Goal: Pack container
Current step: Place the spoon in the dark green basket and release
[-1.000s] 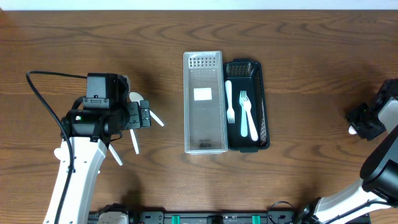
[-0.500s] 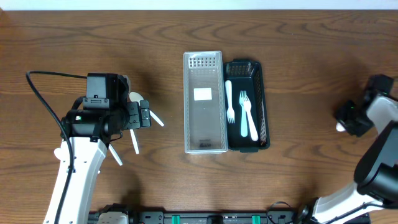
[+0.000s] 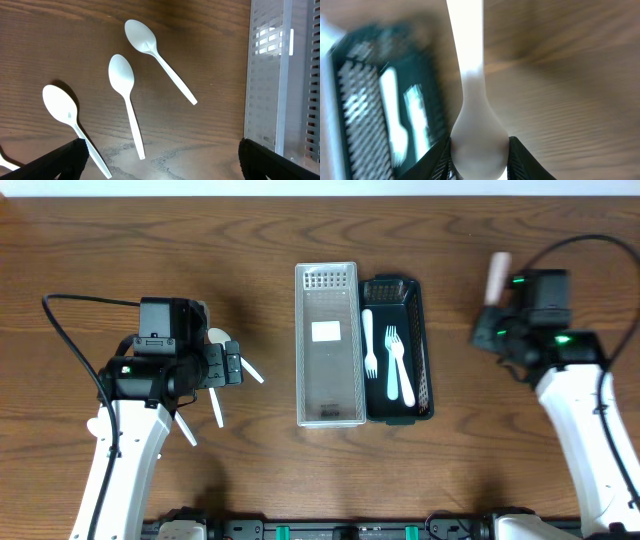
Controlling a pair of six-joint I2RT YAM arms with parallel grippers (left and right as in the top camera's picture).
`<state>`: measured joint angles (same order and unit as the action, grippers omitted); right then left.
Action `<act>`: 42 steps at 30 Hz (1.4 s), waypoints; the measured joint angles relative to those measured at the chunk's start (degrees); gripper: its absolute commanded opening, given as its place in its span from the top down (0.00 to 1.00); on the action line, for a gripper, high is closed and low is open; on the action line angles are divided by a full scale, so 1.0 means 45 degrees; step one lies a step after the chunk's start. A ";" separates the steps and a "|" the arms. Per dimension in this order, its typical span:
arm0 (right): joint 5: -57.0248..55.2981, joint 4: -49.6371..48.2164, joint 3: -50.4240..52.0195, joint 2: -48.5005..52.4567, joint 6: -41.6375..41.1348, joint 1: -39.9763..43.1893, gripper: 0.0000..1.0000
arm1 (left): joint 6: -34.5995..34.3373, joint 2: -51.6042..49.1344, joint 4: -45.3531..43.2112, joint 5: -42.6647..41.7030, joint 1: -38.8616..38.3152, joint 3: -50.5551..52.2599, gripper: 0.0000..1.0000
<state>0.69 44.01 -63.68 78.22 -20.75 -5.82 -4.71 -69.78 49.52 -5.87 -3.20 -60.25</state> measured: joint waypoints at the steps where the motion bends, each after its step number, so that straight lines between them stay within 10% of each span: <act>1: 0.0073 0.0092 0.0000 0.0058 0.0010 -0.0418 0.96 | 0.0000 0.0000 0.0000 0.0000 0.0000 0.0000 0.02; 11: 0.0272 0.0219 0.0000 0.2249 0.0092 -0.3245 0.93 | 0.0000 0.0000 0.0005 0.0000 0.0000 0.0000 0.02; 26: 0.0272 -0.0243 -0.0495 0.4143 0.0865 -0.3429 0.36 | 0.0000 0.0000 0.0000 0.0000 0.0000 0.0000 0.02; 37: -0.1103 0.1957 -0.3701 0.2550 0.1171 -0.3050 0.37 | 0.0000 0.0005 0.0165 0.0000 0.0000 0.0000 0.02; 42: -0.1836 0.2574 -0.3861 0.1943 0.0845 -0.1506 0.71 | 0.0000 0.0102 0.0248 0.0000 0.0000 0.0000 0.02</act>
<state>-7.57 55.59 -81.06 86.96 -16.95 -12.60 -4.71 -69.32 50.63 -5.87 -3.20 -60.25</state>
